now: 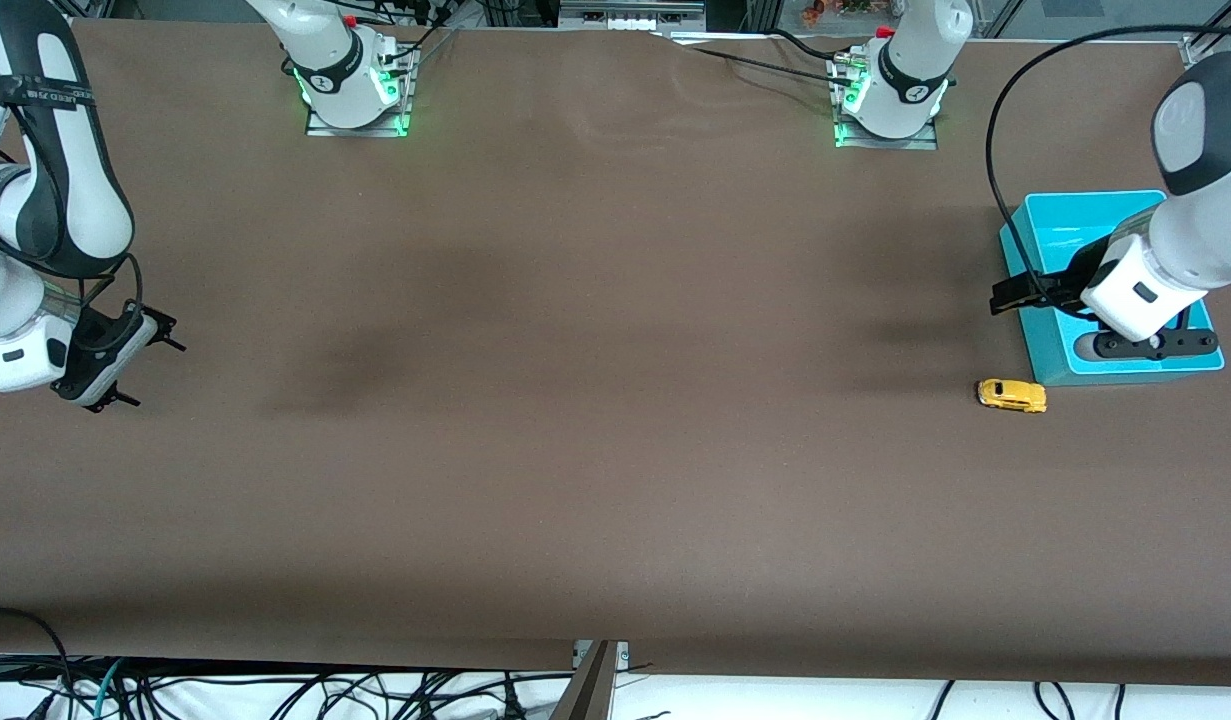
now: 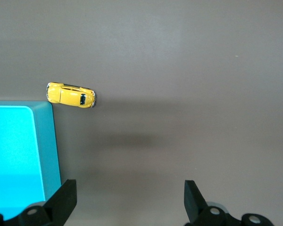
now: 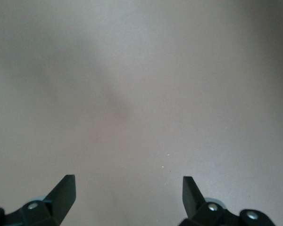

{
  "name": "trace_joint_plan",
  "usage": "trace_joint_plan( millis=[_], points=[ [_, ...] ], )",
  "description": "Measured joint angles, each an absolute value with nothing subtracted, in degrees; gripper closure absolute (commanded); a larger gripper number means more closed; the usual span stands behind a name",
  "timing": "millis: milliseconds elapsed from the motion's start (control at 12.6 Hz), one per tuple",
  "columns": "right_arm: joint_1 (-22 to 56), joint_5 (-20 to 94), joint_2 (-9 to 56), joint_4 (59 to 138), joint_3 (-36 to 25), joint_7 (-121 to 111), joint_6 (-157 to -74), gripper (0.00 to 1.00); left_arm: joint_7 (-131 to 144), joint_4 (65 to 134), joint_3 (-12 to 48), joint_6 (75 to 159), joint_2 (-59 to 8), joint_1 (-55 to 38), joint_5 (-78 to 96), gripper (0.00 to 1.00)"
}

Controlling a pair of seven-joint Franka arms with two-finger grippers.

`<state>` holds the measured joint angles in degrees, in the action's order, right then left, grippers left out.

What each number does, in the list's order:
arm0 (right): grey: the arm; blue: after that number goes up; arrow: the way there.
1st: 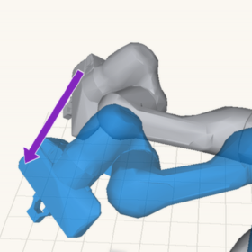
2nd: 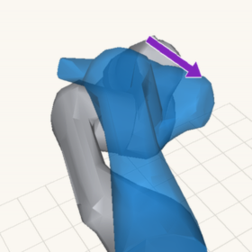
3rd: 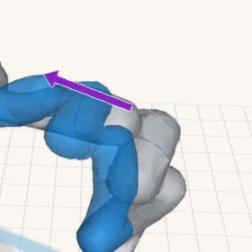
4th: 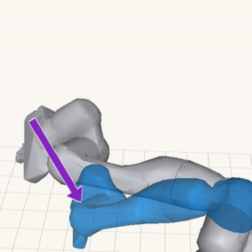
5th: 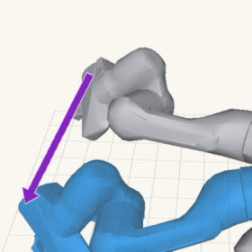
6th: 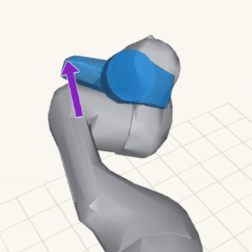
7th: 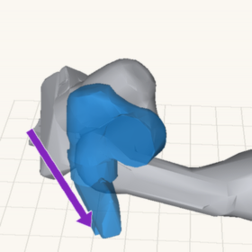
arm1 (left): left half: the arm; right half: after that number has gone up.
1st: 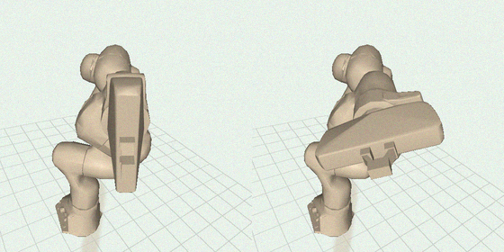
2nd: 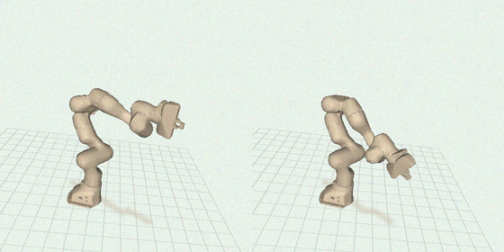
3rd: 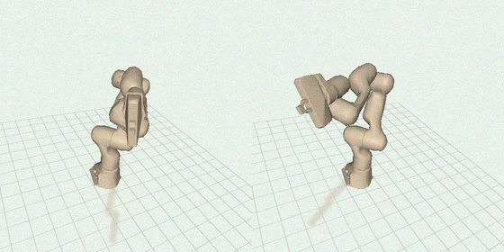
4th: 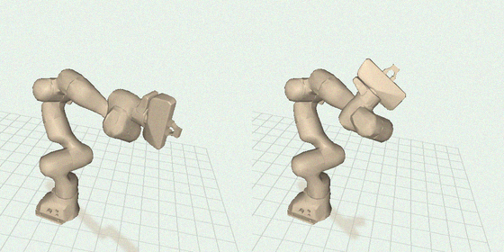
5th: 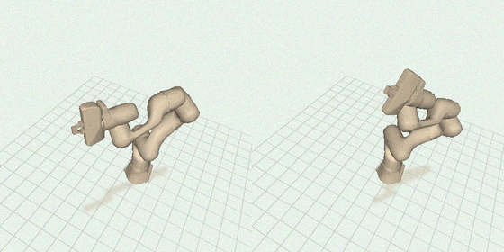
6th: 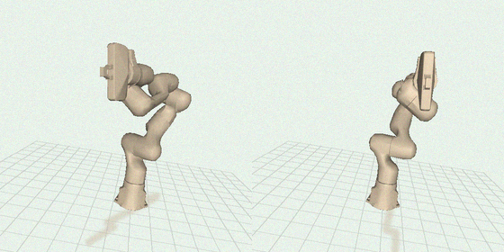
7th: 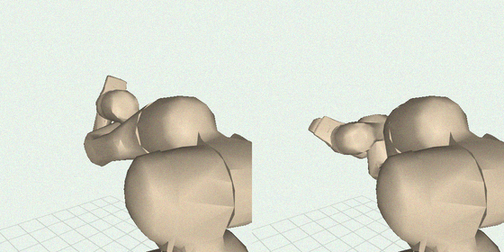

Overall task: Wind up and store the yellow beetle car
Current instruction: 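Lower the left gripper onto the car while the right gripper withdraws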

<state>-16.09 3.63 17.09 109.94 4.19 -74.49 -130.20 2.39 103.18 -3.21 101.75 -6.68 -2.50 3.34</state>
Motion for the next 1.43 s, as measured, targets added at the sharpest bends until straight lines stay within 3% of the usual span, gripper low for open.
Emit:
trace_joint_plan(
  millis=[318,477,1033,1431],
  points=[
    [-14.76,3.64,16.97,104.51,4.27,-60.21,-123.03,0.0,-13.48,113.84,-3.21,115.84,-7.48,-1.72,3.34,0.0],
    [-12.99,3.64,16.91,100.52,4.33,-50.81,-117.25,0.0,-22.39,116.57,-3.23,118.98,-8.87,-1.32,3.33,0.0],
    [-4.56,3.63,16.75,88.21,4.55,-12.73,-100.39,0.0,-73.05,118.29,-7.21,130.66,-18.61,0.14,2.22,0.0],
    [-1.08,3.63,15.27,83.56,4.75,-1.69,-90.98,0.0,-86.99,118.32,-8.79,138.76,-24.1,2.37,-0.26,0.0]
  ],
)
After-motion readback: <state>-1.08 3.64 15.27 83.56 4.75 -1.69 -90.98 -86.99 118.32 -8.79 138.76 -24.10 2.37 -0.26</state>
